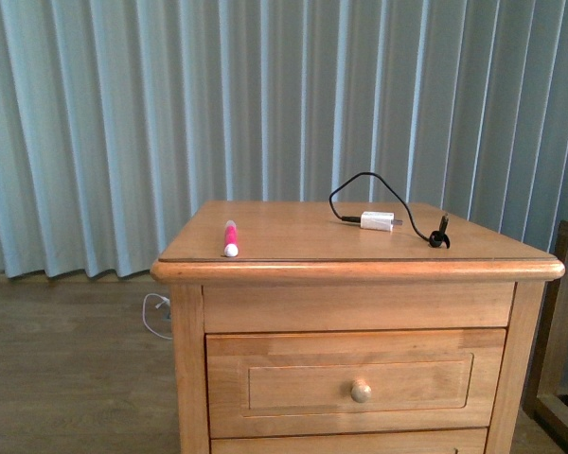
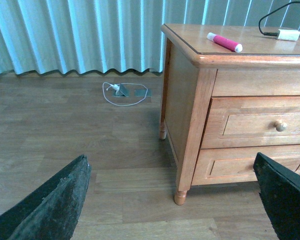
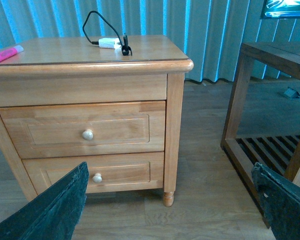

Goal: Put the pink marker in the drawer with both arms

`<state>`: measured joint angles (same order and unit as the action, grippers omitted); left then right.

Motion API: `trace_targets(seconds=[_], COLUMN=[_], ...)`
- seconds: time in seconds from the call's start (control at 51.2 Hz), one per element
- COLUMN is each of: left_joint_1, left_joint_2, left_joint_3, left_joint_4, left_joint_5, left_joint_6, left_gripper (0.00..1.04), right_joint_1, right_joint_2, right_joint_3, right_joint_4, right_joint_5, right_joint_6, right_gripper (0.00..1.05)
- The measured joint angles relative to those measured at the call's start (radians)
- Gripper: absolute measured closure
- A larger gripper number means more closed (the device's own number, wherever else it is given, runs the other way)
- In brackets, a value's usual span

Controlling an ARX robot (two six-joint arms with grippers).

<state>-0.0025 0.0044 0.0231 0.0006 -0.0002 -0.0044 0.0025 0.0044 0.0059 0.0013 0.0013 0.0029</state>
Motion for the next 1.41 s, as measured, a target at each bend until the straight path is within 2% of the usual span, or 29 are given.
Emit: trace_targets(seconds=[1.035, 1.113, 1.191, 1.406], left_joint_1=[0.000, 0.000, 0.000, 0.000], left_joint_2=[0.000, 0.000, 0.000, 0.000], left_joint_3=[0.000, 0.000, 0.000, 0.000], left_joint_4=[0.000, 0.000, 0.000, 0.000], left_joint_5=[0.000, 0.000, 0.000, 0.000], left_joint_6=[0.000, 0.000, 0.000, 0.000], left_gripper=[0.06, 0.06, 0.06, 0.06], right_joint_1=[0.000, 0.045, 0.095, 0.227], right_joint_2=[0.000, 0.127, 0.280, 0.794], right_joint_3=[0.000, 0.063, 0.074, 0.167], right_joint_4=[0.000, -0.153, -0.089, 0.307], right_joint_5=[0.000, 0.069, 0.076, 0.137], right_joint_6=[0.000, 0.029, 0.053, 0.076], right_gripper=[0.08, 0.08, 0.08, 0.08])
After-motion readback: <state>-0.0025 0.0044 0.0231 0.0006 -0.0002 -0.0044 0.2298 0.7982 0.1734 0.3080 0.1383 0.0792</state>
